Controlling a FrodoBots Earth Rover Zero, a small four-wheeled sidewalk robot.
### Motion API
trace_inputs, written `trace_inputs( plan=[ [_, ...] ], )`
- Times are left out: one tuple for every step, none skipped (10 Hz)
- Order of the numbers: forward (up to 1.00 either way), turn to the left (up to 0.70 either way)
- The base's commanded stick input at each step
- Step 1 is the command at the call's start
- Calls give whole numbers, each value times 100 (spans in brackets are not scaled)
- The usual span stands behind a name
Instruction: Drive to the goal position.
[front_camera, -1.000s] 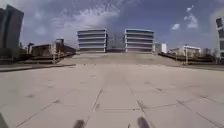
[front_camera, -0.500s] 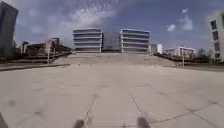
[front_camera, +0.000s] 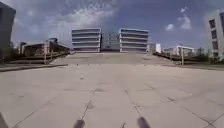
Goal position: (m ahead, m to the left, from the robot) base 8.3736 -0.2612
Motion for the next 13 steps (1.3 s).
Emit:
trace_inputs(
  plan=[
    [70,0],
    [70,0],
    [70,0],
    [70,0],
    [70,0],
    [70,0],
    [70,0],
    [70,0],
    [70,0],
    [70,0],
    [70,0],
    [70,0],
    [70,0]
  ],
)
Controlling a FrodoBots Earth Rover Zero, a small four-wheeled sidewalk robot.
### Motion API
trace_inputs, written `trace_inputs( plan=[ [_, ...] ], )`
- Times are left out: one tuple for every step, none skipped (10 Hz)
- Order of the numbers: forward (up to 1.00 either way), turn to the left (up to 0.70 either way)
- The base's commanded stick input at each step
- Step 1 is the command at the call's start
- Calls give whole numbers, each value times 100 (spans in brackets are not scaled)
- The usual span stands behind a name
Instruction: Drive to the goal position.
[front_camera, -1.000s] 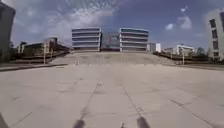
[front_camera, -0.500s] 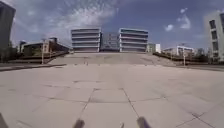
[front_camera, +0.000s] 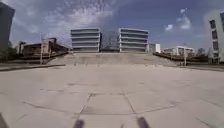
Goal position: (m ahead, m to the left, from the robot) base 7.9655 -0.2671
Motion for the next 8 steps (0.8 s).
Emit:
trace_inputs(
  plan=[
    [70,0],
    [70,8],
    [70,4],
    [70,0],
    [70,0],
    [70,0],
    [70,0],
    [70,2]
  ],
)
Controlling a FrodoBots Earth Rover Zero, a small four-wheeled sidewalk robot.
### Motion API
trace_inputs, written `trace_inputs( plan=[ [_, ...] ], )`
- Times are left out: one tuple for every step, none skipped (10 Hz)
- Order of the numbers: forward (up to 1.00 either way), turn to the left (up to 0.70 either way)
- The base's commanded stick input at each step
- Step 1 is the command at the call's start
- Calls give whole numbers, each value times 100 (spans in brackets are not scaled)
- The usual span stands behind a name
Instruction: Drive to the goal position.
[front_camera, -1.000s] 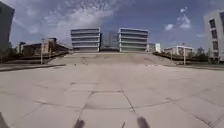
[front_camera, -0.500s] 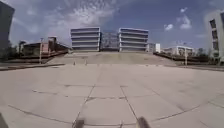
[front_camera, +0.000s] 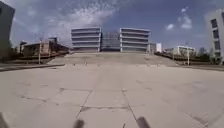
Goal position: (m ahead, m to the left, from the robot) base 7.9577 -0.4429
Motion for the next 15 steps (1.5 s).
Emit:
trace_inputs(
  plan=[
    [70,1],
    [70,0],
    [70,0],
    [70,0],
    [70,0],
    [70,0],
    [70,0],
    [70,0],
    [70,0],
    [70,0],
    [70,0],
    [70,0],
    [70,0],
    [70,0],
    [70,0]
  ],
)
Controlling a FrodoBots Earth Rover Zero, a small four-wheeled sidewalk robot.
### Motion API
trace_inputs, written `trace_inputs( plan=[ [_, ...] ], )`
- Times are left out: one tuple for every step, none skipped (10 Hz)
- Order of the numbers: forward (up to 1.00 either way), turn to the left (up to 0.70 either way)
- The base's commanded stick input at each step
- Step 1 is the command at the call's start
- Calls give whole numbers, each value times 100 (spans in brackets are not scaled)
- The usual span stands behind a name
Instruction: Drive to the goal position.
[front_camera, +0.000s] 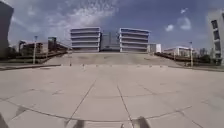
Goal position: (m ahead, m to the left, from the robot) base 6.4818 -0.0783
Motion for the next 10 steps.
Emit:
trace_inputs(
  plan=[
    [70,0],
    [70,0],
    [70,0],
    [70,0],
    [70,0],
    [70,0],
    [70,0],
    [70,0],
    [70,0],
    [70,0]
  ],
)
